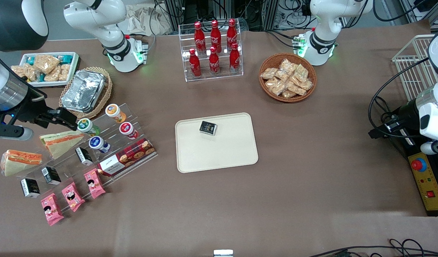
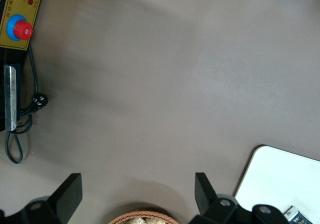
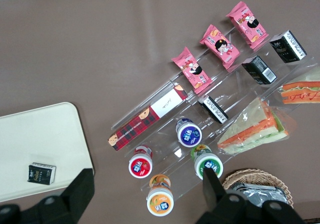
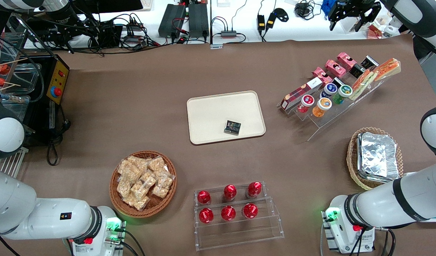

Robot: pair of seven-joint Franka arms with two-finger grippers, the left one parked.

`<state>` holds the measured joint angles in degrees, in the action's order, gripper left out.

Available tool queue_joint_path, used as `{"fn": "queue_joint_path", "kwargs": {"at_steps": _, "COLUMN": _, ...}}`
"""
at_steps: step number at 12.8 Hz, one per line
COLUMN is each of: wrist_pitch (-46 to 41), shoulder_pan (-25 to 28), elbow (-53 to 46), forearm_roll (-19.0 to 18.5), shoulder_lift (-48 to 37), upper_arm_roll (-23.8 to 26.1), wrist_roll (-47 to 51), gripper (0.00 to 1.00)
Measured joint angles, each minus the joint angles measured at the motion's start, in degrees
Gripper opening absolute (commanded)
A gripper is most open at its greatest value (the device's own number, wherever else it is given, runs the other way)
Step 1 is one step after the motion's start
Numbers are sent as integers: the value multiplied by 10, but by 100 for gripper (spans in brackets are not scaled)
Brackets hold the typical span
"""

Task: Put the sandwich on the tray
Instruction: 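Move the right gripper toward the wrapped sandwiches on the acrylic rack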

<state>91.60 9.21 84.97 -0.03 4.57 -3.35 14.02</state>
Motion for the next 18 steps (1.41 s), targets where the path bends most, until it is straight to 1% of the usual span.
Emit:
{"fn": "queue_joint_path", "kwargs": {"at_steps": 6, "wrist_pitch": 0, "shoulder_pan": 0, "elbow": 0, "forearm_roll": 0, "shoulder_lift": 0, "upper_arm_roll": -1, "wrist_roll": -1, "gripper": 97}}
{"fn": "queue_joint_path", "kwargs": {"at_steps": 8, "wrist_pitch": 0, "shoulder_pan": 0, "elbow": 0, "forearm_roll": 0, "shoulder_lift": 0, "upper_arm_roll": -11, "wrist_roll": -15, "gripper": 97}}
{"fn": "queue_joint_path", "kwargs": {"at_steps": 12, "wrist_pitch": 0, "shoulder_pan": -2, "elbow": 0, "forearm_roll": 0, "shoulder_lift": 1, "upper_arm_roll": -51, "wrist_roll": -61, "gripper": 97}}
{"fn": "queue_joint_path", "kwargs": {"at_steps": 15, "wrist_pitch": 0, "shoulder_pan": -4, "elbow": 0, "forearm_roll": 0, "shoulder_lift": 2, "upper_arm_roll": -91, "wrist_roll": -84, "gripper": 97}}
{"fn": "queue_joint_path", "kwargs": {"at_steps": 18, "wrist_pitch": 0, "shoulder_pan": -20, "elbow": 1, "forearm_roll": 0, "shoulder_lift": 6, "upper_arm_roll": -122, "wrist_roll": -129, "gripper": 97}}
